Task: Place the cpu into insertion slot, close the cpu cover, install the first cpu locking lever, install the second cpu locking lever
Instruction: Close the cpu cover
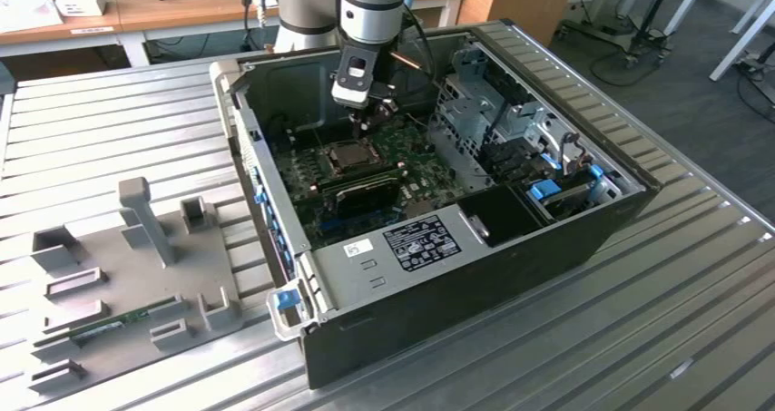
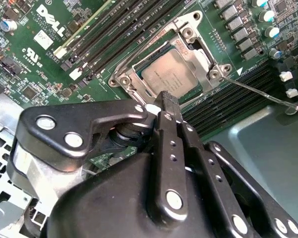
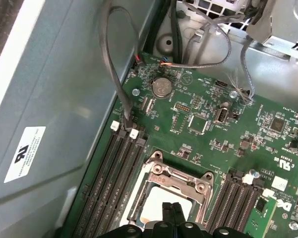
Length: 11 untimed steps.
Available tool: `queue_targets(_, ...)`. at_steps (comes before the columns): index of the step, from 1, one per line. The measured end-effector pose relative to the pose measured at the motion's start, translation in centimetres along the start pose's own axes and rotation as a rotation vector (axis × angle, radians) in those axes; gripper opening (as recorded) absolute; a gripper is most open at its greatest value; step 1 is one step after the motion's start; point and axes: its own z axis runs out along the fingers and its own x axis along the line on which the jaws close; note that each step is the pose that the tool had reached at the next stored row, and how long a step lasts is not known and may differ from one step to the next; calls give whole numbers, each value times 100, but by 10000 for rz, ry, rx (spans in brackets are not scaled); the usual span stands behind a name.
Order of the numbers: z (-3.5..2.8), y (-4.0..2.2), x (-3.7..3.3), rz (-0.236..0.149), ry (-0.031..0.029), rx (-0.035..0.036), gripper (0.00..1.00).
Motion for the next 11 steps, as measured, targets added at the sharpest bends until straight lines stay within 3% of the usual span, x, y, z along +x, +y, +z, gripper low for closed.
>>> queue_targets(5,0,0,0,-71,2,2,11)
queue_targets(11,1,0,0,-1124,30,17,11)
